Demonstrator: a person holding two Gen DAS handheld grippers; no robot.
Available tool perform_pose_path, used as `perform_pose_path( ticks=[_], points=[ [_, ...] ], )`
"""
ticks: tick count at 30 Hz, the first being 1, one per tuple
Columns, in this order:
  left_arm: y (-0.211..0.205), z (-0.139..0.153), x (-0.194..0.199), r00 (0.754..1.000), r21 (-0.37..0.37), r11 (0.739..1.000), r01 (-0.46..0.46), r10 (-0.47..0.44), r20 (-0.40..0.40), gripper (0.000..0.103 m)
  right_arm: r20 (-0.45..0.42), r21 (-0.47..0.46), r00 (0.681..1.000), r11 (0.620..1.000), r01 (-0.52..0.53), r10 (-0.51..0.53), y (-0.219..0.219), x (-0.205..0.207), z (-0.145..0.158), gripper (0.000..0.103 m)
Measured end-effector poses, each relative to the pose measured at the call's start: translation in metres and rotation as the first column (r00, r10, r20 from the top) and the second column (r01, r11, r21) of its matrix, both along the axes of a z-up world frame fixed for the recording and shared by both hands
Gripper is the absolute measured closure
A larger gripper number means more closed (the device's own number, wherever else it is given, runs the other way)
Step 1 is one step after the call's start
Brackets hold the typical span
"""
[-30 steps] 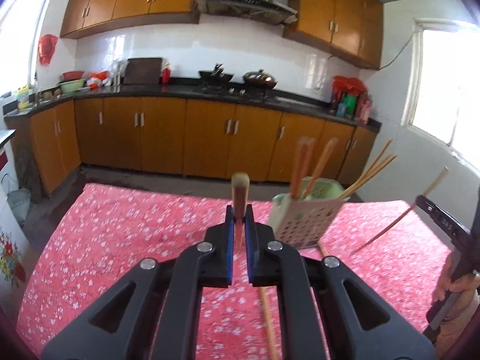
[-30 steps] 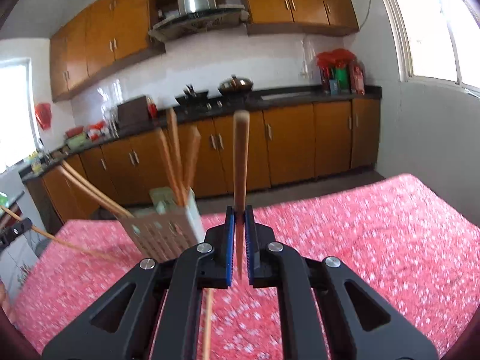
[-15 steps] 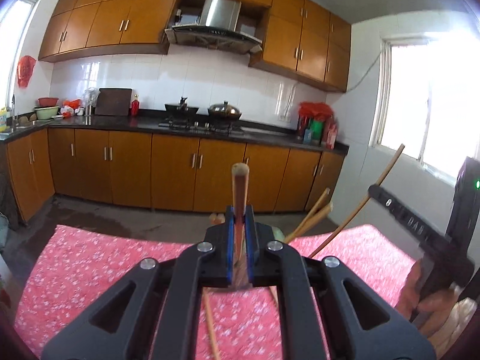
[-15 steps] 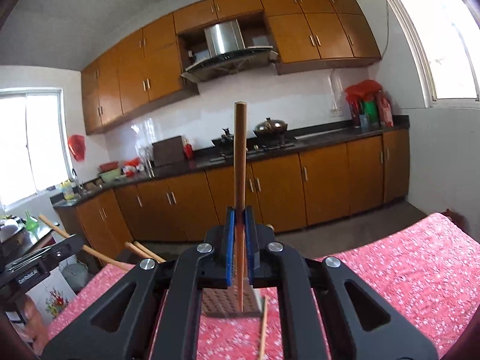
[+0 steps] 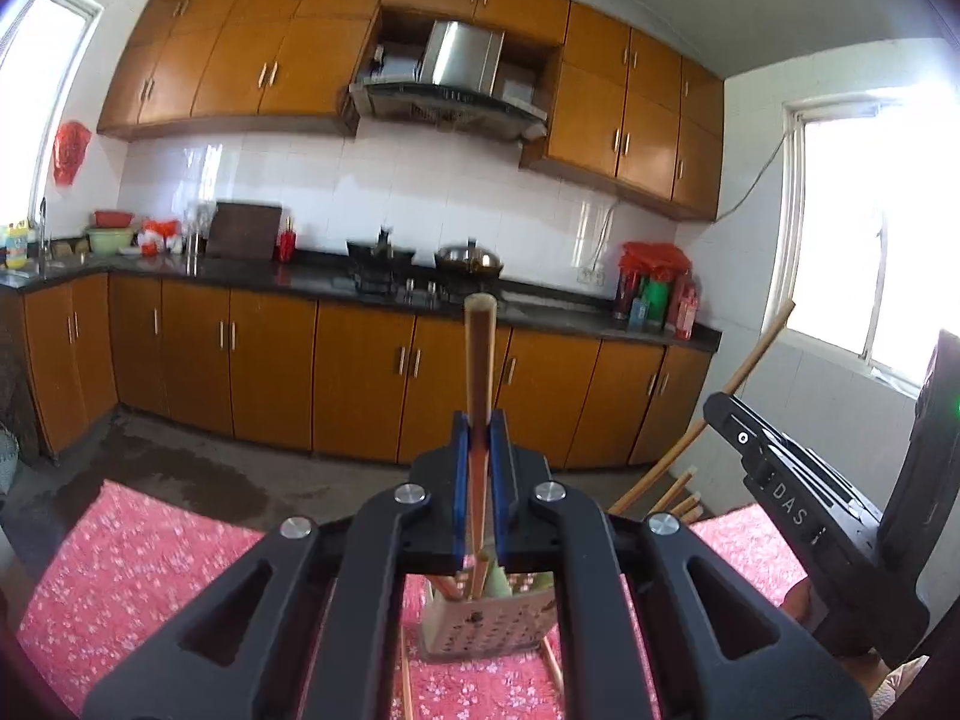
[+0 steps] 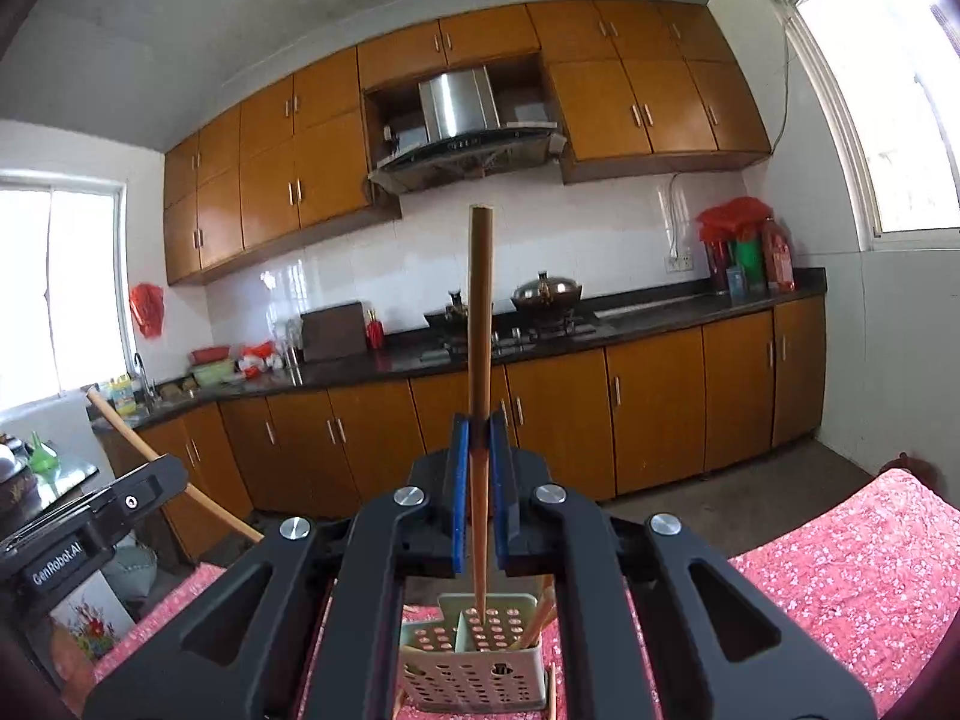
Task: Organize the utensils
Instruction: 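Open both tools to drop the chopsticks into the holder, then lower the right tool onto a chopstick and grasp it while the left grasps another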
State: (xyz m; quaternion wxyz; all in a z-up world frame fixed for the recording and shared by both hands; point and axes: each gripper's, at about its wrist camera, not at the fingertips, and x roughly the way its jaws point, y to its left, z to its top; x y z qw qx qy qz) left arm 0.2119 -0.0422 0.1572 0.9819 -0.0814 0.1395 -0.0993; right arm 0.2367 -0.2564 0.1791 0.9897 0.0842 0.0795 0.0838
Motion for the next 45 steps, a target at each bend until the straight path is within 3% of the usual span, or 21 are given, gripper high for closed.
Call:
perform_pose_path(
  ticks=[4,6,7,13,15,18,22,25,28,31,34,36,37,41,45],
  points=[
    [0.005,-0.018,0.016,0.998,-0.029,1.000,0.008,-0.010,-0.068,0.095,-0.069,-0.015,0.997,1.000,-0.024,0.023,0.003,0.009,-0.015,0.091],
    [0.008,-0.019,0.016,0.998,-0.037,0.999,0.001,-0.004,-0.070,0.093,-0.061,-0.015,0.998,1.000,-0.009,0.008,0.002,0.004,-0.012,0.061],
    [0.011,-0.017,0.014,0.998,-0.038,0.999,0.001,-0.003,-0.064,0.091,-0.042,-0.010,0.999,1.000,0.006,-0.006,-0.002,-0.001,-0.009,0.057],
    [0.032,-0.001,-0.012,0.999,-0.037,0.998,-0.049,0.049,-0.012,0.075,-0.013,0.013,0.998,0.998,0.068,-0.068,-0.032,-0.026,0.009,0.055],
    [0.043,-0.002,-0.023,0.997,-0.025,0.996,-0.082,0.082,-0.001,0.071,-0.039,0.019,0.994,0.995,0.100,-0.099,-0.044,-0.034,0.005,0.053],
    [0.065,-0.015,-0.039,0.989,-0.004,0.989,-0.147,0.147,-0.022,0.065,-0.146,0.008,0.979,0.989,0.146,-0.143,-0.064,-0.038,-0.019,0.053],
    [0.090,-0.065,-0.044,0.968,0.068,0.976,-0.209,0.216,-0.130,0.064,-0.384,-0.027,0.915,0.992,0.124,-0.124,-0.075,-0.027,-0.087,0.053],
    [0.095,-0.115,-0.039,0.944,0.105,0.978,-0.179,0.201,-0.261,0.065,-0.545,-0.024,0.838,0.999,0.027,-0.036,-0.062,-0.027,-0.147,0.060],
    [0.089,-0.159,-0.041,0.919,0.110,0.987,-0.119,0.152,-0.364,0.065,-0.631,-0.008,0.775,0.998,-0.068,0.047,-0.039,-0.036,-0.188,0.066],
    [0.073,-0.191,-0.042,0.894,0.093,0.994,-0.058,0.094,-0.438,0.065,-0.667,-0.027,0.741,0.992,-0.127,0.077,-0.017,-0.043,-0.210,0.066],
    [0.060,-0.211,-0.045,0.877,0.083,0.996,-0.011,0.050,-0.478,0.065,-0.687,-0.087,0.724,0.984,-0.155,0.054,-0.002,-0.043,-0.222,0.067],
    [0.049,-0.219,-0.043,0.867,0.083,0.996,0.016,0.027,-0.498,0.065,-0.677,-0.142,0.736,0.979,-0.144,0.010,-0.002,-0.041,-0.225,0.092],
    [0.045,-0.221,-0.042,0.864,0.085,0.996,0.024,0.022,-0.502,0.065,-0.677,-0.156,0.736,0.979,-0.131,-0.010,-0.004,-0.039,-0.225,0.095],
    [0.028,-0.232,-0.043,0.850,0.101,0.993,0.067,-0.004,-0.527,0.065,-0.679,-0.150,0.729,0.989,-0.017,-0.090,-0.028,-0.034,-0.226,0.095],
    [0.013,-0.243,-0.041,0.834,0.144,0.985,0.094,0.001,-0.551,0.068,-0.684,-0.126,0.723,0.992,0.010,-0.095,-0.043,-0.033,-0.226,0.095]
  ],
)
